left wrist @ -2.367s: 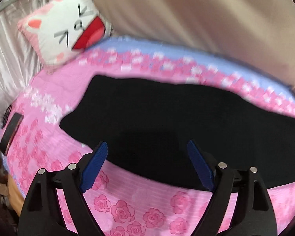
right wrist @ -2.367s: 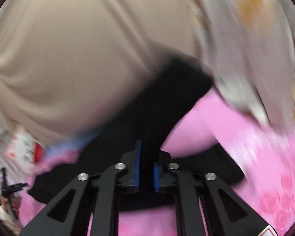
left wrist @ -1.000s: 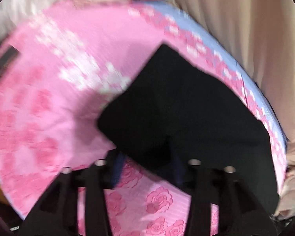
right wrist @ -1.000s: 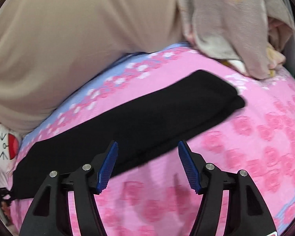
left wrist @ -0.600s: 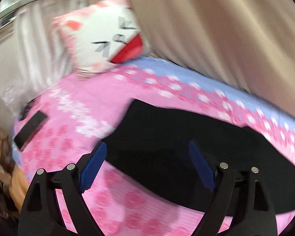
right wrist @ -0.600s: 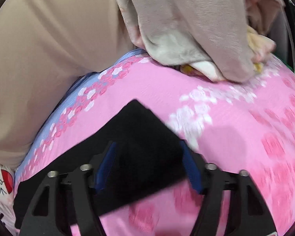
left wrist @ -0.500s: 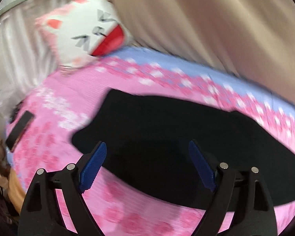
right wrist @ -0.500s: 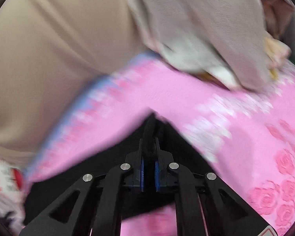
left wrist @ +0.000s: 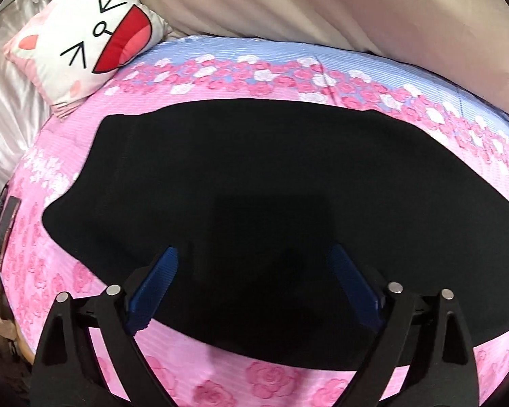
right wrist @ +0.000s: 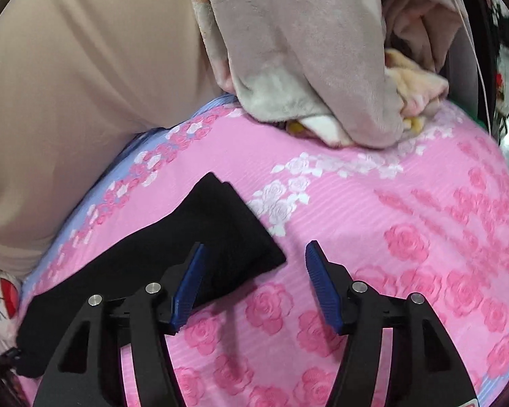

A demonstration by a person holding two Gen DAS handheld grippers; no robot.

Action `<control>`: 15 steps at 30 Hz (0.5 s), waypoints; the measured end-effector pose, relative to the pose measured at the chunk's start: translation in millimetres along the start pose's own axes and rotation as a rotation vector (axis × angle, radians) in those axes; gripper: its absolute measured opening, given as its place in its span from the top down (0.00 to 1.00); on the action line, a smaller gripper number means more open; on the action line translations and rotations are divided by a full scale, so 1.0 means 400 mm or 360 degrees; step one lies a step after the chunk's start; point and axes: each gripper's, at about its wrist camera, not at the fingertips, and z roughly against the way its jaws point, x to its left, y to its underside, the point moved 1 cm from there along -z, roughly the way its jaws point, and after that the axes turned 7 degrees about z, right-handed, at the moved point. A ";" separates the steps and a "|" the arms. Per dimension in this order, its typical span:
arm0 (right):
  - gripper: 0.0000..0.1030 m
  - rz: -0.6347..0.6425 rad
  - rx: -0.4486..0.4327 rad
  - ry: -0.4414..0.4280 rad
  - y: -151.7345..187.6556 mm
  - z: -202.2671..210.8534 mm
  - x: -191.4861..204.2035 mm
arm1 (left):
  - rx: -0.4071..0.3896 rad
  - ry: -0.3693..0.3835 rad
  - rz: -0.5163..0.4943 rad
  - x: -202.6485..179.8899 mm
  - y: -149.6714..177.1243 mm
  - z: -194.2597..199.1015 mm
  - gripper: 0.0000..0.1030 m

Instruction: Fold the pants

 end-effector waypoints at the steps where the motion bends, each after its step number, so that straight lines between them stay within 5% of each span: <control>1: 0.42 -0.0010 -0.0020 0.0015 0.001 0.005 0.002 | 0.0009 0.0012 -0.0008 -0.009 0.002 -0.003 0.12; 5: 0.42 0.0376 -0.0153 0.0093 -0.068 0.003 0.141 | 0.0031 -0.0020 -0.0086 -0.052 0.011 -0.029 0.09; 11: 0.69 0.0645 0.0215 -0.0027 -0.138 -0.256 0.242 | 0.0011 -0.0044 -0.0051 -0.040 0.014 -0.071 0.04; 14: 0.88 0.0529 0.0210 0.0048 -0.170 -0.303 0.207 | 0.0034 -0.0006 -0.0022 -0.026 0.007 -0.077 0.04; 15: 0.86 0.0431 0.0191 0.0076 -0.184 -0.281 0.207 | 0.0040 0.0003 -0.0017 -0.025 0.006 -0.078 0.04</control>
